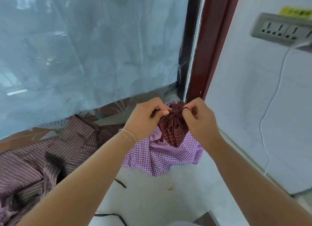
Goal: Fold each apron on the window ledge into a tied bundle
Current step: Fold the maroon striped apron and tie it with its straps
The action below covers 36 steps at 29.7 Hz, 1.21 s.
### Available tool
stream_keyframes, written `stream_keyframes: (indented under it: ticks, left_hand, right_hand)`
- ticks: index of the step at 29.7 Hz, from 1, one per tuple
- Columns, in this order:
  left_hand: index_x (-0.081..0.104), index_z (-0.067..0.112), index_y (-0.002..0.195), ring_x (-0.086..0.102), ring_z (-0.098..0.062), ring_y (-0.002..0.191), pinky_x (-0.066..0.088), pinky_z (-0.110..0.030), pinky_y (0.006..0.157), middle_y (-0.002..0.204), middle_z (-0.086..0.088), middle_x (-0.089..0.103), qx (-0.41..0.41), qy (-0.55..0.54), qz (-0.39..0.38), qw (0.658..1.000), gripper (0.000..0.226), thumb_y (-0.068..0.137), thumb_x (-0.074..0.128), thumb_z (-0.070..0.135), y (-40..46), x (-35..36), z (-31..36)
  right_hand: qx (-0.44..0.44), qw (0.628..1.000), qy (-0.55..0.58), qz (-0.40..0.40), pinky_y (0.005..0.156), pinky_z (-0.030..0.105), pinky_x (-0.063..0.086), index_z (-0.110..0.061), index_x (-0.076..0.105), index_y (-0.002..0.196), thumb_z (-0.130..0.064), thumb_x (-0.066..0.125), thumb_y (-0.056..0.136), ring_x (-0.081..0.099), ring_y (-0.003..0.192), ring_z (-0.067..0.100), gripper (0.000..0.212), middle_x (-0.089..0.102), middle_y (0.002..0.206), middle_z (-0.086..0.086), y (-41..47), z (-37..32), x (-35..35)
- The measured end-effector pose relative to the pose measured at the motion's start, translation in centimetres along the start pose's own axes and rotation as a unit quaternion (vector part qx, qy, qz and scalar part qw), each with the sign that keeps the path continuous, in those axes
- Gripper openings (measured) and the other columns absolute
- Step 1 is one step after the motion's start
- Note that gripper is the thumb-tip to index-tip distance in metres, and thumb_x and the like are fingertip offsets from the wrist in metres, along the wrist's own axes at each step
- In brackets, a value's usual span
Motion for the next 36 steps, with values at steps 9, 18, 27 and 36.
stream_keyframes:
  ticks: [9,18,27,36]
  left_hand:
    - [0.063,0.008,0.086,0.068,-0.006,0.094,0.052,-0.025,0.087,0.095,0.008,0.074,0.023,-0.148,-0.088,0.985,0.008,0.093,0.058,0.007,8.8,4.7,6.2]
    - [0.060,0.014,0.084,0.068,-0.018,0.099,0.051,-0.051,0.094,0.102,0.002,0.074,0.027,-0.269,-0.057,0.961,0.013,0.096,0.055,0.015,15.6,7.4,12.7]
    - [0.044,0.028,0.125,0.066,-0.015,0.107,0.052,-0.035,0.092,0.124,-0.002,0.063,-0.045,-0.466,-0.165,0.868,0.058,0.078,0.068,0.052,19.7,9.4,17.3]
    - [0.039,0.032,0.132,0.061,-0.007,0.108,0.050,-0.039,0.098,0.122,0.008,0.057,0.099,-0.354,-0.057,0.928,0.065,0.082,0.070,0.006,24.2,9.0,21.2]
  right_hand:
    - [0.040,0.993,0.031,0.110,0.063,0.036,0.052,-0.031,0.051,0.080,-0.022,0.058,0.091,0.060,0.066,0.014,0.016,0.062,0.071,-0.010,1.7,1.3,-9.3]
    - [0.020,0.994,-0.096,0.055,0.068,0.018,0.038,-0.031,0.053,0.081,-0.029,0.070,0.085,0.053,0.075,0.004,0.018,0.057,0.090,-0.004,4.2,0.6,-17.6]
    - [0.035,0.984,0.075,0.159,0.056,0.013,0.042,-0.009,0.052,0.074,-0.006,0.058,0.089,0.053,0.054,0.003,0.016,0.056,0.066,-0.001,8.4,-1.0,-23.7]
    - [0.075,0.986,0.139,0.062,0.051,0.015,0.039,-0.013,0.056,0.068,-0.016,0.064,0.091,0.043,0.054,0.009,0.025,0.049,0.059,-0.002,15.8,-2.4,-26.5]
Point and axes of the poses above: each hand's wrist, its own y-axis towards the middle knuckle, its own x-axis out of the palm, z = x × y, the point moved 5 cm from there along y, towards the middle knuckle
